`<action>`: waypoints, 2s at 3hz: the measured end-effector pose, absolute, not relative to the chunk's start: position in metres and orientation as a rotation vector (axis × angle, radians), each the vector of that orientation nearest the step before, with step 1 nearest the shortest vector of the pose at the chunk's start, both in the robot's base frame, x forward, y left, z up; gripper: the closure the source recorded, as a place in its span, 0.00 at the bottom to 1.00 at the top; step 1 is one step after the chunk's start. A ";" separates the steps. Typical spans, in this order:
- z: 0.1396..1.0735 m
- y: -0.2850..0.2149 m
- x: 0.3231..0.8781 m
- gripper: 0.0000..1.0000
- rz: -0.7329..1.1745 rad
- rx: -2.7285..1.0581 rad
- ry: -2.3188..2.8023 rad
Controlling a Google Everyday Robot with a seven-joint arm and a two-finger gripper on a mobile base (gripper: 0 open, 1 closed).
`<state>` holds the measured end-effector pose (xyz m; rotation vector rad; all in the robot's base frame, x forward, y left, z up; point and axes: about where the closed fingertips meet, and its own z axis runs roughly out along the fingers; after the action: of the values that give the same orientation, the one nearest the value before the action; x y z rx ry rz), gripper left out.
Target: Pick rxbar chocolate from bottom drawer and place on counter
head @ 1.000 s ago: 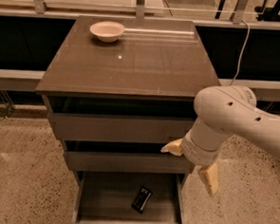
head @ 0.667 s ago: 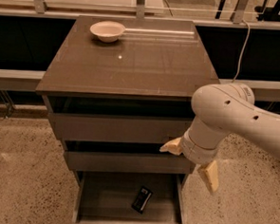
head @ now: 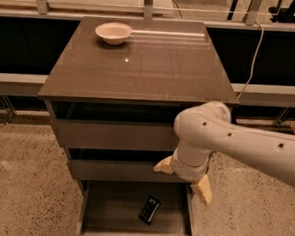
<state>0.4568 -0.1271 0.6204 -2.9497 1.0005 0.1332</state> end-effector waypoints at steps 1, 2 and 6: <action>0.567 -0.105 0.460 0.00 0.070 -2.957 0.794; 0.516 -0.087 0.468 0.00 0.032 -2.845 0.641; 0.419 -0.075 0.499 0.00 0.050 -2.972 0.586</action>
Offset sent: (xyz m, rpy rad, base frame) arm 0.0363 0.0721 -0.1600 0.4082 -0.2939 0.2902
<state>0.4988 -0.0755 0.4190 -2.9721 0.5859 0.0505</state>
